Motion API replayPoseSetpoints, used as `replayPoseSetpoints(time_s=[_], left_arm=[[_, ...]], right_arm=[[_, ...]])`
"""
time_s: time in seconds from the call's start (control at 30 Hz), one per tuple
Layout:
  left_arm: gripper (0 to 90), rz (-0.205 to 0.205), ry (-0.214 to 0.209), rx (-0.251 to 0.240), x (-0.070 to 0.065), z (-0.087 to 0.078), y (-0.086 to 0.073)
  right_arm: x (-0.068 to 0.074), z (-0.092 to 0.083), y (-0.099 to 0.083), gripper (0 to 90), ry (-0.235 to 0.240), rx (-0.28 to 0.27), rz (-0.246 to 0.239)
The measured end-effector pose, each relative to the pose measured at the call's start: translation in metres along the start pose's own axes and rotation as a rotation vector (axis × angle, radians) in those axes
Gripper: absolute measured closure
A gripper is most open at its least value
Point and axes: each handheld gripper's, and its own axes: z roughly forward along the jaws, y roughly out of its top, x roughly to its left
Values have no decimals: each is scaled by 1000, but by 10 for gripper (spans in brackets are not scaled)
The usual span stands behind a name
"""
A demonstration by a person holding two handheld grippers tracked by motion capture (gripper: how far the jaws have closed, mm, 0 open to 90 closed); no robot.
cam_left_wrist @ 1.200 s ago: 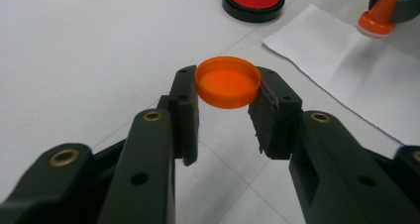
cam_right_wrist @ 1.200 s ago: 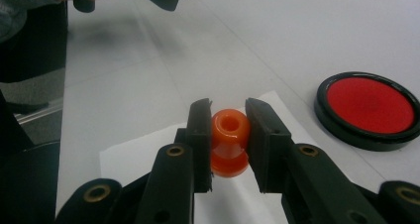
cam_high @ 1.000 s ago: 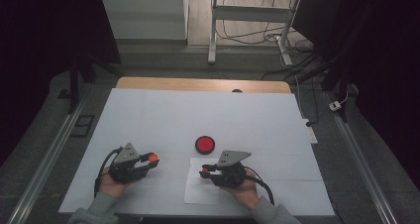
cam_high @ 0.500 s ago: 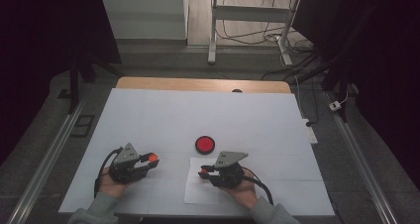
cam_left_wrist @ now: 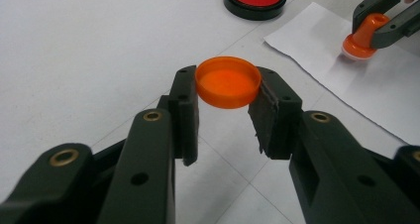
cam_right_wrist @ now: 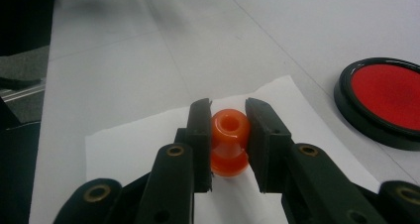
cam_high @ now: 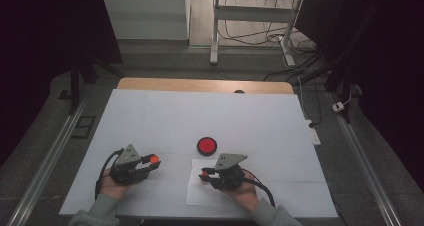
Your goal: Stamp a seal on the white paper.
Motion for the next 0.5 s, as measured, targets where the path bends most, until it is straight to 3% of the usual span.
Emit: replayPoseSetpoints(time_s=[0.5], left_arm=[[643, 1, 1, 1, 0, 0, 0]], right_arm=[[1, 6, -3, 719, -12, 37, -30]])
